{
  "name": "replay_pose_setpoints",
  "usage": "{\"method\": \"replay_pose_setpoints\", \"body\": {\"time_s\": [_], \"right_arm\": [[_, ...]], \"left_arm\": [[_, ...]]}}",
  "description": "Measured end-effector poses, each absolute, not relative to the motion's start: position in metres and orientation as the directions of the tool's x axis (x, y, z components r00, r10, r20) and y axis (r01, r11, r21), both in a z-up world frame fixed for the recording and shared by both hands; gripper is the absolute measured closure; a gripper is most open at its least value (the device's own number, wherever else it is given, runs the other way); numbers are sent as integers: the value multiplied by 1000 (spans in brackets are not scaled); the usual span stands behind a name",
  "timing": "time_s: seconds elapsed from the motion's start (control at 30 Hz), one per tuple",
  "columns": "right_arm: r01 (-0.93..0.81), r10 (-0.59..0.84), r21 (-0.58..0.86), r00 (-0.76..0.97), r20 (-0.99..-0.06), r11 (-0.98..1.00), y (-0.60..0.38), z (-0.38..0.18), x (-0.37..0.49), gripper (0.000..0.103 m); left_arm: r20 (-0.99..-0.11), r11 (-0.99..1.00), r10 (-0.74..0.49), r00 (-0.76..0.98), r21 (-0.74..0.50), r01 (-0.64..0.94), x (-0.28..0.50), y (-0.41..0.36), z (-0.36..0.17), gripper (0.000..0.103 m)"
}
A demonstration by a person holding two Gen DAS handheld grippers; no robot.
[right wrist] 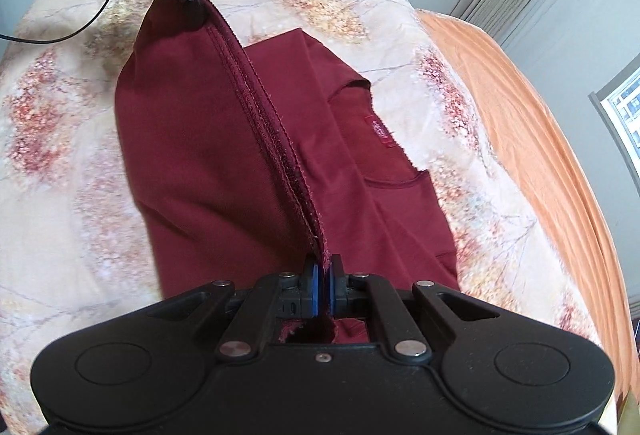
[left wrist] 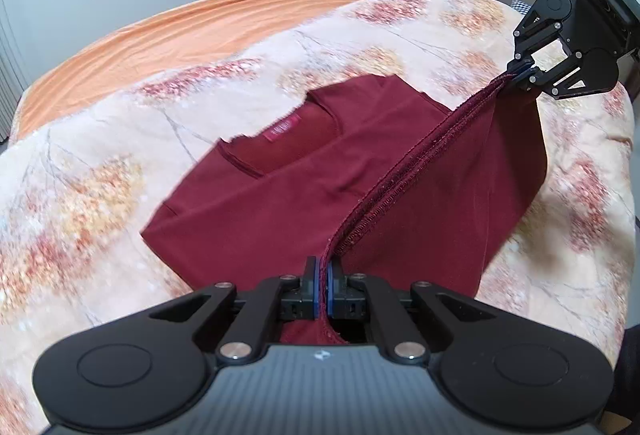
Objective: Fold small clothes
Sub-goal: 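Lift the hem with both grippers and fold it over toward the collar, then lay the hem down over the collar and open both grippers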
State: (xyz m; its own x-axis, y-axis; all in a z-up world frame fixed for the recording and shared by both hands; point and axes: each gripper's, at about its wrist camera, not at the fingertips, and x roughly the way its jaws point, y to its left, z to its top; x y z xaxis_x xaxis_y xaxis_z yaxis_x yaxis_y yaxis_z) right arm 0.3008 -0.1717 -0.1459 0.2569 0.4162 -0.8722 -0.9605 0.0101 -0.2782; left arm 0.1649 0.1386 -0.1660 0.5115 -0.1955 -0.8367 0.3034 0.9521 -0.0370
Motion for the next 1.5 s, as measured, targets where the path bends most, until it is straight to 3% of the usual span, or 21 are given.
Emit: {"method": "replay_pose_setpoints", "body": {"time_s": [0.73,1.5], "right_arm": [[-963,387,-269,259,-885,31,-89,-196,451,99],[-980,319,-185,198,-927,71,-56,-258,500,95]], "left_arm": [[-841,963,-100,531,53,264,306,204,-215,101],[-879,961,-73,472,64,268,340,214,-262,100]]}}
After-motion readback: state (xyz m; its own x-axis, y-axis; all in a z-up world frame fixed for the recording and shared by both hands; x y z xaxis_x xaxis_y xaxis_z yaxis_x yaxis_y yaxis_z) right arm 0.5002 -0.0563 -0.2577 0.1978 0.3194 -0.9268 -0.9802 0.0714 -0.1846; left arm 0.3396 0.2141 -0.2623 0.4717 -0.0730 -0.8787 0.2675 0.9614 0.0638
